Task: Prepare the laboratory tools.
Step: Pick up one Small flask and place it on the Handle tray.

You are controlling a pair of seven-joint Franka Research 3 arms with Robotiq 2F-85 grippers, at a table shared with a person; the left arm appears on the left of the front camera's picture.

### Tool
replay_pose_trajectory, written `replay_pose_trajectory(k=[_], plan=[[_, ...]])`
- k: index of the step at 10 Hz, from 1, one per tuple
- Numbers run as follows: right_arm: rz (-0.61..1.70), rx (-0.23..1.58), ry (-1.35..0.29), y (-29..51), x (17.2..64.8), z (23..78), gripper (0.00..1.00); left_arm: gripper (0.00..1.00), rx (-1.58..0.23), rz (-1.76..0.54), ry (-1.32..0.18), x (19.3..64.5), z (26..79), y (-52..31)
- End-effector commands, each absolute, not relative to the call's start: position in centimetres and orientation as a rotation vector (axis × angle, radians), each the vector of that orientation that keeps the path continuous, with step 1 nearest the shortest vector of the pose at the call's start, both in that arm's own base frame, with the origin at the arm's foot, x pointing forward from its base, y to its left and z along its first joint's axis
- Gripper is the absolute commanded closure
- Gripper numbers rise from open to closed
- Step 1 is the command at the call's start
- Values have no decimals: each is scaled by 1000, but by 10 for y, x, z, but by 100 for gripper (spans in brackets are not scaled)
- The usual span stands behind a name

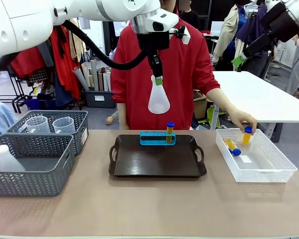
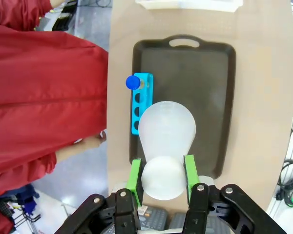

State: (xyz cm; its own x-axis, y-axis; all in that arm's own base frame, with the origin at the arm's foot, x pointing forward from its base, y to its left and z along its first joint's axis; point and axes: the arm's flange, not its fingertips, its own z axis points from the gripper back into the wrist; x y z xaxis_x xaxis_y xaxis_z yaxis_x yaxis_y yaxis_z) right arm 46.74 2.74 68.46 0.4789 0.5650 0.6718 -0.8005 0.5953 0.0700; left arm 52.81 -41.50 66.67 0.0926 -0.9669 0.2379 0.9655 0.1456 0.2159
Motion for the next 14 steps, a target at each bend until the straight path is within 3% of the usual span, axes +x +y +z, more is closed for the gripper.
replay_pose_trajectory(k=[1,10,14], plan=[[866,410,-654,27,466,685,0,100,4,-1434,-355,529,665,-415],[866,410,-654,27,466,685,0,100,-21,-1640,-326,593,590,-507],[866,410,-654,27,466,685,0,100,-42,-1725,-237,606,546,-543]])
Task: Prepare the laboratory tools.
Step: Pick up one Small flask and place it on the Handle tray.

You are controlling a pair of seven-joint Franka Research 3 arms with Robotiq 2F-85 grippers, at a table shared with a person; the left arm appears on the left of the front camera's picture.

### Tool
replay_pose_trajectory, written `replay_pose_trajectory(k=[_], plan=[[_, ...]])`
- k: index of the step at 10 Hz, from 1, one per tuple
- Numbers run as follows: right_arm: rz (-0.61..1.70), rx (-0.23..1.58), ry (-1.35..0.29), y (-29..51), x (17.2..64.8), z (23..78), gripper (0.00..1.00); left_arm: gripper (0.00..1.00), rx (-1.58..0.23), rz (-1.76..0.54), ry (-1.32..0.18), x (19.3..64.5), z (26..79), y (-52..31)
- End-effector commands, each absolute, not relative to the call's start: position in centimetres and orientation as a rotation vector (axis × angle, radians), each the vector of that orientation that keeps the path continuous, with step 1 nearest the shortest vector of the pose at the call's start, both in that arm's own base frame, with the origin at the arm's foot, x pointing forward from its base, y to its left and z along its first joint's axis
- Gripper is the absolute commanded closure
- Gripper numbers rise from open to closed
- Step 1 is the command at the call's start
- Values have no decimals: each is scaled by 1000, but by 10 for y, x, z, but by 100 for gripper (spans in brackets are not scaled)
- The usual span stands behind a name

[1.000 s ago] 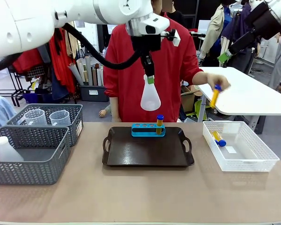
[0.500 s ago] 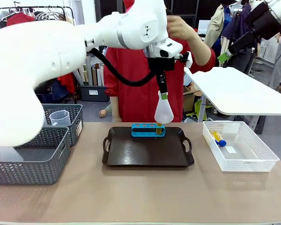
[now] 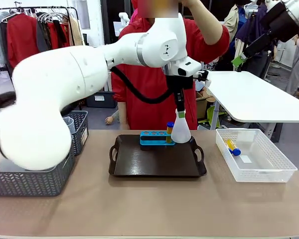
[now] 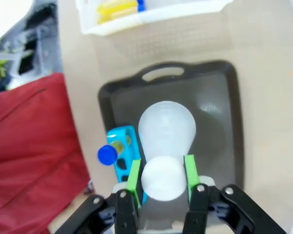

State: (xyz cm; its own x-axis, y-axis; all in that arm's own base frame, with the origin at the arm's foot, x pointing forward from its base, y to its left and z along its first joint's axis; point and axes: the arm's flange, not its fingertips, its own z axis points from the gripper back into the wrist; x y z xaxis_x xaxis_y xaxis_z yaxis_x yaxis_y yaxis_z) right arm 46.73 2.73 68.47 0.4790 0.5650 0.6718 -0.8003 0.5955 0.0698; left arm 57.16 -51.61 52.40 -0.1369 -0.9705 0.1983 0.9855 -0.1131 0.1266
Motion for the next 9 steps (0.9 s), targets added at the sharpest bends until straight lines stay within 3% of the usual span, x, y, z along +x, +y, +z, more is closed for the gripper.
replay_pose_trajectory(k=[1,9], plan=[[866,410,-654,27,466,685,0,100,-43,-1742,-227,605,536,-549],[866,410,-654,27,466,685,0,100,-90,-1786,-126,605,468,-565]])
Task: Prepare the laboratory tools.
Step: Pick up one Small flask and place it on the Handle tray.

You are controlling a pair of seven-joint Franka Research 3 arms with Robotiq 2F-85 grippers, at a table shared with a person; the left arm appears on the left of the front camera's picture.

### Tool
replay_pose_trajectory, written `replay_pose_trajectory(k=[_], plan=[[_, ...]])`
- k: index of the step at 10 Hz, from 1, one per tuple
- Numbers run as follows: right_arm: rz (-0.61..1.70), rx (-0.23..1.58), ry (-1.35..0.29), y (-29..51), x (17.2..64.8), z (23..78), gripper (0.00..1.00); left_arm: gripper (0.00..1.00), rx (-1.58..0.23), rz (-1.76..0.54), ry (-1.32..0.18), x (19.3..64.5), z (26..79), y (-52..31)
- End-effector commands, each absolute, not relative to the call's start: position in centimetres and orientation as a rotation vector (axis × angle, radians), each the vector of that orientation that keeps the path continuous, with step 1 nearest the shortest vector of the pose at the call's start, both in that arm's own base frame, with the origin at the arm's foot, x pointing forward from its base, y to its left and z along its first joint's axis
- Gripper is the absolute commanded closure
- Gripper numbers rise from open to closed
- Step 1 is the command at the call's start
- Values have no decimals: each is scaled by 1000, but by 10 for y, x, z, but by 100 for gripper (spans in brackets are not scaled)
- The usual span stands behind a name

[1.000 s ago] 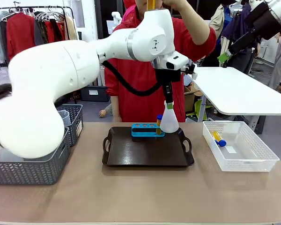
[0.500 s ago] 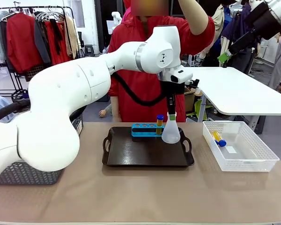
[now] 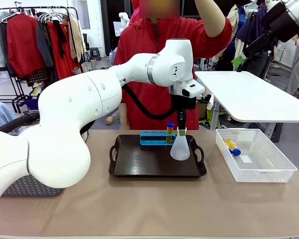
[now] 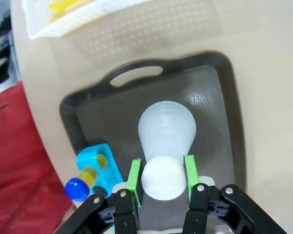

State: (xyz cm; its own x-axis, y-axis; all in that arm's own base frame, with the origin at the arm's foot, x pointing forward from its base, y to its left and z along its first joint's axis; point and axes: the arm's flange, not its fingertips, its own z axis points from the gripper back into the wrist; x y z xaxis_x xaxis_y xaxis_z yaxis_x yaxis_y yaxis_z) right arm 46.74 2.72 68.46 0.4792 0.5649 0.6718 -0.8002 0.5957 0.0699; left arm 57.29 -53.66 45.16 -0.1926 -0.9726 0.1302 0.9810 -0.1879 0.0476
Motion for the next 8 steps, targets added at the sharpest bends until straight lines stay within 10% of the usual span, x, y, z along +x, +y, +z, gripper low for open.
replay_pose_trajectory(k=[1,5,8], plan=[[866,410,-654,27,466,685,0,100,-97,-1792,-115,604,461,-566],[866,410,-654,27,466,685,0,100,-120,-1792,-85,603,446,-569],[866,410,-654,27,466,685,0,42,-134,-1765,-70,602,451,-563]])
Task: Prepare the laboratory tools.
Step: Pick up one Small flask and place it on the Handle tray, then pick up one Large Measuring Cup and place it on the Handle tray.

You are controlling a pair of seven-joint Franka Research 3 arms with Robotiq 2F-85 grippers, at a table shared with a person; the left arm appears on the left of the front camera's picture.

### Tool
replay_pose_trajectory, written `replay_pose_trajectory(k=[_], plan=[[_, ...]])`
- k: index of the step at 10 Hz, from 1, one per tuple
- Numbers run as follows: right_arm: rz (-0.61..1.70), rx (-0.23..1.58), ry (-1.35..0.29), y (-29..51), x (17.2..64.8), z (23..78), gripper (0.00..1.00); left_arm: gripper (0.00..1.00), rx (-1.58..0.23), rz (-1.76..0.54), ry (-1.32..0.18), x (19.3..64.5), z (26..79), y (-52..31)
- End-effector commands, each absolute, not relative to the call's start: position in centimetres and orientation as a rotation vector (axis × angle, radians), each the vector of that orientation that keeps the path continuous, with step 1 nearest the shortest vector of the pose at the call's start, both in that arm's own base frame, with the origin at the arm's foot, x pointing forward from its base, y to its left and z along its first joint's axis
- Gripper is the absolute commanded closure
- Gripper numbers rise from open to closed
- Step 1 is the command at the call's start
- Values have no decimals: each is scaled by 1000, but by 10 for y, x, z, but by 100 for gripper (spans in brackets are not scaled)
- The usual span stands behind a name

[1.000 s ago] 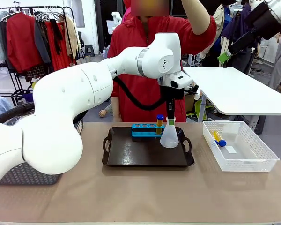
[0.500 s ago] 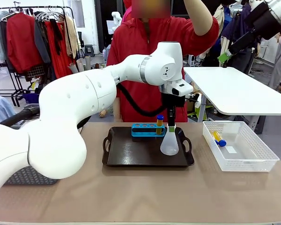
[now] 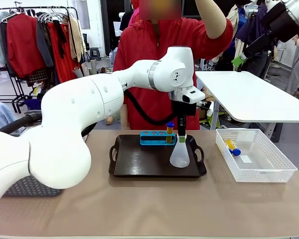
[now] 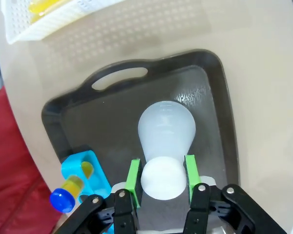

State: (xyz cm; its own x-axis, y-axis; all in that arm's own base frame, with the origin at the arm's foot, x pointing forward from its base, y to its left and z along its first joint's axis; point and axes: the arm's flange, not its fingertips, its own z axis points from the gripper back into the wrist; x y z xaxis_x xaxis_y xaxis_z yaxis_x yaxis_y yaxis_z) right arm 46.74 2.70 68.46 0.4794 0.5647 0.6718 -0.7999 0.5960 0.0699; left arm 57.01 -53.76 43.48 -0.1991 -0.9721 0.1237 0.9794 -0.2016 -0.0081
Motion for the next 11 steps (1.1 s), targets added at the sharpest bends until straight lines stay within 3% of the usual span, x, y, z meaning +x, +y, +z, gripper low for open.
replay_pose_trajectory(k=[1,2,3,11], plan=[[866,410,-654,27,466,685,0,23,-135,-1762,-71,599,454,-560],[866,410,-654,27,466,685,0,3,-131,-1753,-67,597,456,-557],[866,410,-654,27,466,685,0,0,-127,-1749,-69,595,460,-554],[866,410,-654,27,466,685,0,0,-136,-1614,-115,549,515,-501]])
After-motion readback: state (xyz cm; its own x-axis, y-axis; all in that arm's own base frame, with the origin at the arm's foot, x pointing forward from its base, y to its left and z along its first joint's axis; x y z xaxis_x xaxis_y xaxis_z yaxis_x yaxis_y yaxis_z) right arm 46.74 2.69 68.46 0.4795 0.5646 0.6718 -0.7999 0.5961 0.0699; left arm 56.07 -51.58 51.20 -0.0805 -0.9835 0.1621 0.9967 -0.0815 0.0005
